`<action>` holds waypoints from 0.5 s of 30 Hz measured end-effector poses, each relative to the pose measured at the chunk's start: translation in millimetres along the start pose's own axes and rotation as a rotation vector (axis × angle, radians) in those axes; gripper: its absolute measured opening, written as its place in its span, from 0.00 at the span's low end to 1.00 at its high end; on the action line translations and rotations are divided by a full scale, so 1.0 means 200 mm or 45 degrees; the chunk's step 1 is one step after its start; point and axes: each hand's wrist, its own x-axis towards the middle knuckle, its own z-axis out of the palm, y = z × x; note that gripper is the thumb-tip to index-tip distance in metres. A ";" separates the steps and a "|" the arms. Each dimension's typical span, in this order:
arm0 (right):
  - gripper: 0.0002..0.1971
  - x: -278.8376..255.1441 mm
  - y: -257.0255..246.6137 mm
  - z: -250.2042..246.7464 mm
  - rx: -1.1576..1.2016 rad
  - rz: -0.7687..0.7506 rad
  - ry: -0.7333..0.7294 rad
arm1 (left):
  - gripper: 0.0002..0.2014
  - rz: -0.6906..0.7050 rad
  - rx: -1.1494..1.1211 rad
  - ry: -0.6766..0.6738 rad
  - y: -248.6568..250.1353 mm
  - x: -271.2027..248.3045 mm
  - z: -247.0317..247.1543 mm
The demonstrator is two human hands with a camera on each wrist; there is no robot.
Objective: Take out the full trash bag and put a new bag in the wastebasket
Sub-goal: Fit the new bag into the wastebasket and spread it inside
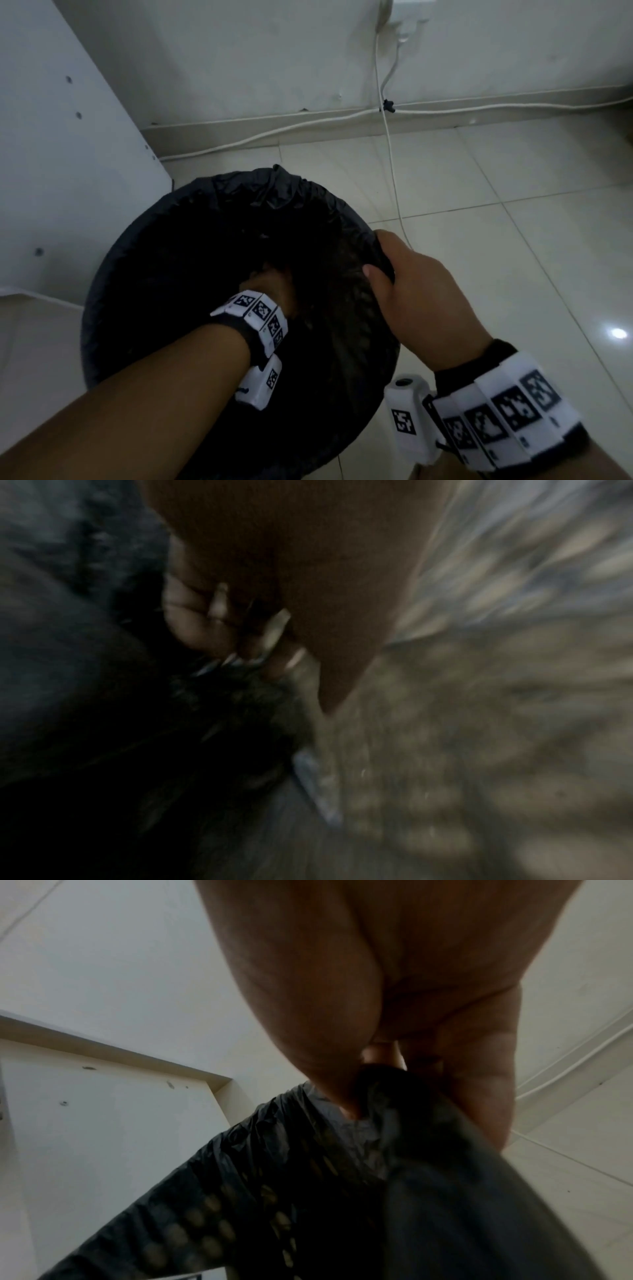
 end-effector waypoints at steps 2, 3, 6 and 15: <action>0.12 -0.01 0.00 0.01 -0.005 -0.006 0.022 | 0.58 -0.021 0.038 -0.246 -0.05 0.02 0.04; 0.12 -0.02 0.00 0.01 -0.007 -0.004 0.032 | 0.63 0.001 0.026 -0.341 -0.08 0.04 0.07; 0.12 -0.05 -0.01 0.01 -0.010 0.018 0.071 | 0.68 0.109 -0.063 -0.287 -0.10 0.04 0.06; 0.09 -0.01 0.01 -0.07 -0.074 0.040 0.262 | 0.29 0.397 -0.053 -0.192 0.03 -0.07 -0.16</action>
